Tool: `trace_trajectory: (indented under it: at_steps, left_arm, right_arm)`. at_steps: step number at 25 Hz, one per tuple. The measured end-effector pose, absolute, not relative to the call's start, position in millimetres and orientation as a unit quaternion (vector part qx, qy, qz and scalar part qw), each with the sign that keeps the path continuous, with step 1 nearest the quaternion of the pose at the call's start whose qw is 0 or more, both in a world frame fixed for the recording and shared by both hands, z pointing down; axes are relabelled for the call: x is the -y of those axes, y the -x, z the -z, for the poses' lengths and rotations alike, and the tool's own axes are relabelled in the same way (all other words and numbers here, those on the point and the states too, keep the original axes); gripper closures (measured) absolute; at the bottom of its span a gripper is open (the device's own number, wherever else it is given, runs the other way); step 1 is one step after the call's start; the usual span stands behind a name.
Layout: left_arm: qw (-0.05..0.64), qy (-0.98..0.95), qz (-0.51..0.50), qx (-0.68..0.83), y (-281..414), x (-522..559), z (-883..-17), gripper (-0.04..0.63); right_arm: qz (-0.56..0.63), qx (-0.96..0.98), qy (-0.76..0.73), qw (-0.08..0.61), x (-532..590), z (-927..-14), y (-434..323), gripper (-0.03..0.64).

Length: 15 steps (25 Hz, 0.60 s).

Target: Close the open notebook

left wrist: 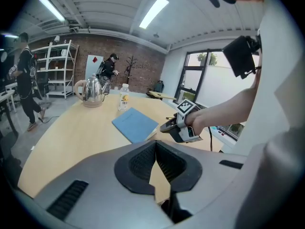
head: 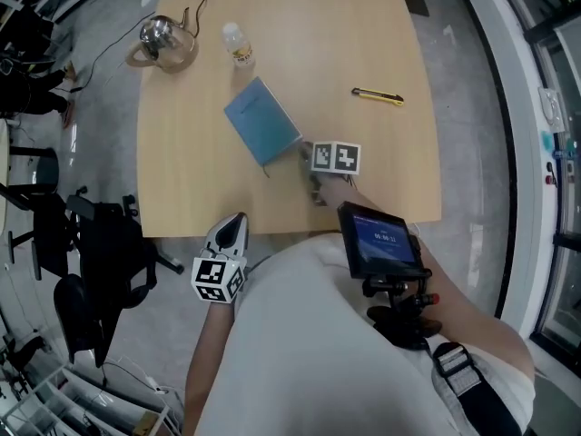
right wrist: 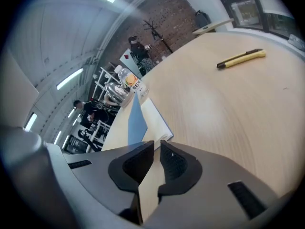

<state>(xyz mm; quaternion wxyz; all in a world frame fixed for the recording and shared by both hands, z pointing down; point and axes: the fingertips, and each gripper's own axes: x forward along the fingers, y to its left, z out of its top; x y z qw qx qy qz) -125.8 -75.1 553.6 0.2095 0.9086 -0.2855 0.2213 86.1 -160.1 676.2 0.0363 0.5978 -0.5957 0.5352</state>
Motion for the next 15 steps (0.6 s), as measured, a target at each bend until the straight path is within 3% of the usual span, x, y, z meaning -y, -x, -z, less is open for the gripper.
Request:
trace_trajectory:
  at_steps: [10,15]
  left_arm:
    - [0.193,-0.933,-0.189,0.237,131,81,-552,0.589]
    - [0.190,-0.941,-0.188,0.208,133,75,-556,0.591]
  right_arm:
    - [-0.391,0.726,-0.565,0.035,103,-592,-53,0.589]
    - [-0.341,0.761,-0.551,-0.001,74,-558,-21,0.589]
